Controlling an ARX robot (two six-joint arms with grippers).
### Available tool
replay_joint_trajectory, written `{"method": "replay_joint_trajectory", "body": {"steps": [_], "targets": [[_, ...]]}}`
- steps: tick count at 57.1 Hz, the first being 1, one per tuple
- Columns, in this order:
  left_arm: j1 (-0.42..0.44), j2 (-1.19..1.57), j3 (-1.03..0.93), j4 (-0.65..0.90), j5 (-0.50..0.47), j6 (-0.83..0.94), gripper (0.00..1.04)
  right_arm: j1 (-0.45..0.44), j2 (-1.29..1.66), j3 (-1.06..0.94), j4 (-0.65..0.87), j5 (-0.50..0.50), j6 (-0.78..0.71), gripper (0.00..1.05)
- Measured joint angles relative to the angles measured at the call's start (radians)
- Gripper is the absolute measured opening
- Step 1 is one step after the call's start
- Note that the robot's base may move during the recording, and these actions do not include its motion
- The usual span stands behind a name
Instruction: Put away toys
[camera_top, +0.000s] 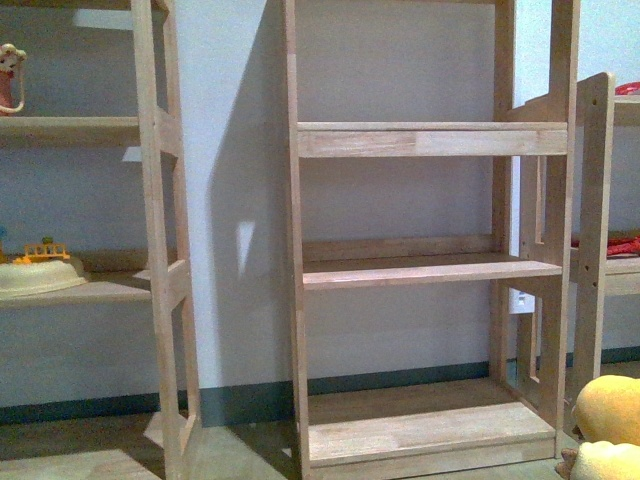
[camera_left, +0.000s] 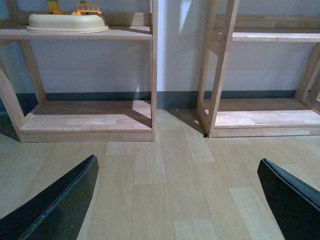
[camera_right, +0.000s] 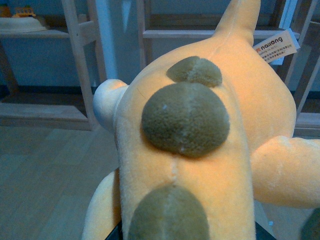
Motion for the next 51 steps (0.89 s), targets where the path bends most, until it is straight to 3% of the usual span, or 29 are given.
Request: {"method": "replay_joint_trajectory", "body": {"steps": [51], "targets": [[0.000,0.000,0.000,0.000,0.000,0.000,0.99,0.000,0.000,0.000,0.000,0.000,0.000,0.17]]}}
